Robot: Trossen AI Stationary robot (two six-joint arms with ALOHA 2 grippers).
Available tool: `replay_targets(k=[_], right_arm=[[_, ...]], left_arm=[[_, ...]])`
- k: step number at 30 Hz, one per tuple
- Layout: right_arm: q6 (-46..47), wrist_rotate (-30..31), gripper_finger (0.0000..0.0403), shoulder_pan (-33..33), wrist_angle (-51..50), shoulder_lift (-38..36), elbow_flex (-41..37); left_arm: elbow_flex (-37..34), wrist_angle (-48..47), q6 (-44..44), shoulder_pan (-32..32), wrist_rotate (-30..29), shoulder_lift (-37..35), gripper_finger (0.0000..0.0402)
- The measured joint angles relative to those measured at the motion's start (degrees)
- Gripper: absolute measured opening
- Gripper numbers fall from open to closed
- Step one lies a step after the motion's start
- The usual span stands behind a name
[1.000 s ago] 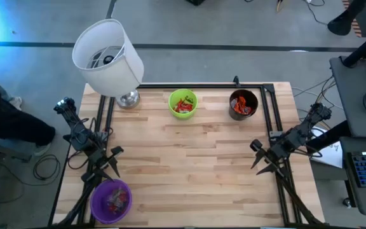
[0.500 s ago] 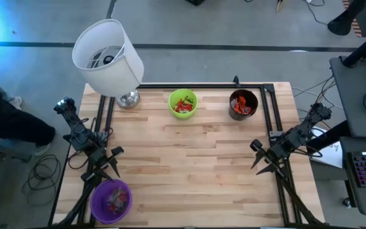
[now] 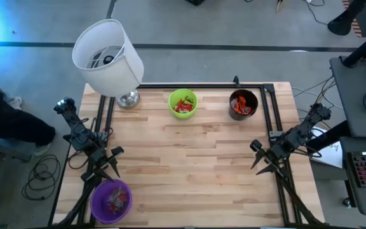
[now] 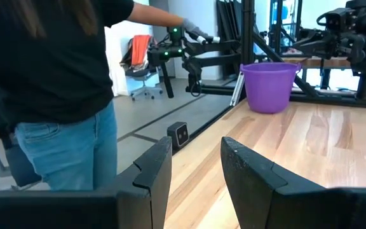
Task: Sort candy
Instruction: Return to Home Position
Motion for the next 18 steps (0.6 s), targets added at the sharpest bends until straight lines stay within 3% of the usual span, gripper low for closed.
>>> replay_targets(k=[18], right_arm=[[0.00, 0.02, 0.0128, 0.02, -0.19, -0.04, -0.04]], left_arm=[[-0.48, 0.30, 0.00, 0.02, 0.02, 0.00, 0.0103]])
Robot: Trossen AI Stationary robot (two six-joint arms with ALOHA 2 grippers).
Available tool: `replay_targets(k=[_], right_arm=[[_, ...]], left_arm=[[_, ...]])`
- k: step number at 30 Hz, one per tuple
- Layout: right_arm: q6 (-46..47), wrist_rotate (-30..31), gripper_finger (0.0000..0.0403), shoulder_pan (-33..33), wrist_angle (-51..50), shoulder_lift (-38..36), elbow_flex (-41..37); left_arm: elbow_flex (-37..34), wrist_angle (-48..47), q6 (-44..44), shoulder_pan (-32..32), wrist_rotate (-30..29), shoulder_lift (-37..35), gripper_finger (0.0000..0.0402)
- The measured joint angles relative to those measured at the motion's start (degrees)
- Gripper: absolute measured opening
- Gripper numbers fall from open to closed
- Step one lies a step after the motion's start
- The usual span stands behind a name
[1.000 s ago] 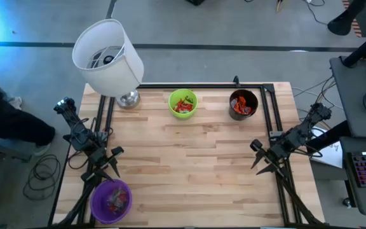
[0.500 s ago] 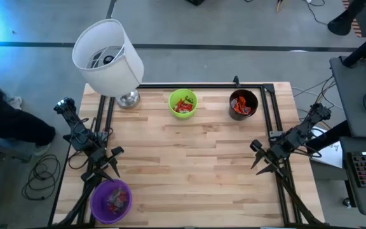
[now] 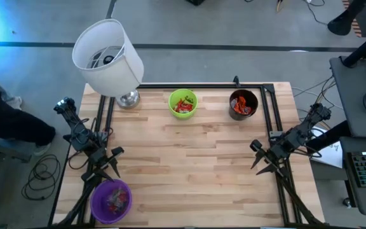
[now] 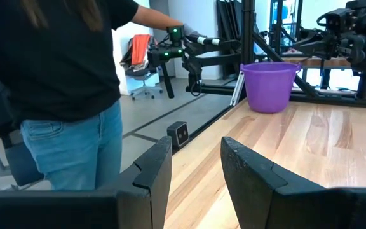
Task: Sort candy
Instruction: Return to Home Position
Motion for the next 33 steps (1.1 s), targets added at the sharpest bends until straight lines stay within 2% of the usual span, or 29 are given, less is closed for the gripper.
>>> replay_targets(k=[33], right_arm=[[-0.02, 0.04, 0.0128, 0.00, 0.04, 0.90, -0.09]], left_arm=[[-0.11, 0.11, 0.00, -0.02, -0.02, 0.00, 0.0103]])
